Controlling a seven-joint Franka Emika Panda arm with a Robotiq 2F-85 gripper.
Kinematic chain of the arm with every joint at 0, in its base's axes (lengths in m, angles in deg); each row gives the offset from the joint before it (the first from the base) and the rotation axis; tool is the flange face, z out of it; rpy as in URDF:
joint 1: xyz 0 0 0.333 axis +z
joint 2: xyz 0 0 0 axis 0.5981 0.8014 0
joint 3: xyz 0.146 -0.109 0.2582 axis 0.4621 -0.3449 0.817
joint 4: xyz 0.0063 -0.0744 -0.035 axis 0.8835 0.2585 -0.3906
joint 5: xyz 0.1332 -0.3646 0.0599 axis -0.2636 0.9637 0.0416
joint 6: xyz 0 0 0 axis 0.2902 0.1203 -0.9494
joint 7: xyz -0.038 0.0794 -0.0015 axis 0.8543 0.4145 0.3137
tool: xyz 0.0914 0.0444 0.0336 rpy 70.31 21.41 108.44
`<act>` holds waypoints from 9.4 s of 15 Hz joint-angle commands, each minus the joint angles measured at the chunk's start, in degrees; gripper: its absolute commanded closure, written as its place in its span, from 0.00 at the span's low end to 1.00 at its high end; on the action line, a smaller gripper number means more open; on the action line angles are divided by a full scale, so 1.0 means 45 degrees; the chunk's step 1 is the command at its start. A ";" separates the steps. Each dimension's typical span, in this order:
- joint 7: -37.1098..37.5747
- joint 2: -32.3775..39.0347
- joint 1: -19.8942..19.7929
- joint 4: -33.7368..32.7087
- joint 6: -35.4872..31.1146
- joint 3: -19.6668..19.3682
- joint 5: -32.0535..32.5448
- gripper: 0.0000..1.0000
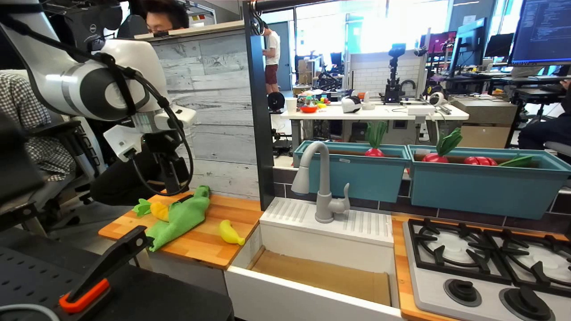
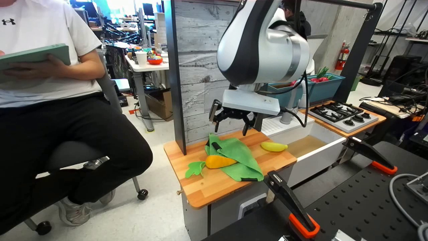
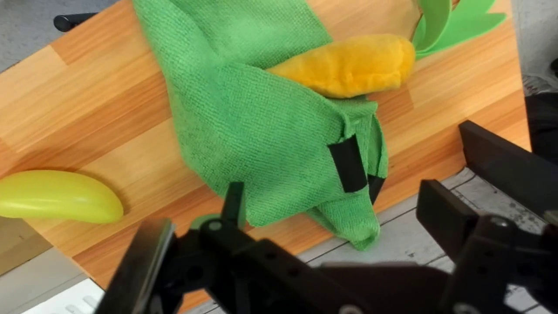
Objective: Move the green towel to the right
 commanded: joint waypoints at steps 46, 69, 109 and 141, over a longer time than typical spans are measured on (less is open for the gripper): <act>-0.0133 0.3473 0.1243 -0.4929 0.5182 -0.0800 -0.0020 0.25; 0.0132 0.2292 0.1933 -0.4947 0.4779 -0.1304 0.0136 0.99; -0.1353 -0.0600 0.0436 -0.1230 0.2373 -0.1111 0.0004 0.99; -0.1161 0.1257 0.0501 -0.1386 0.3373 -0.1528 0.0189 0.18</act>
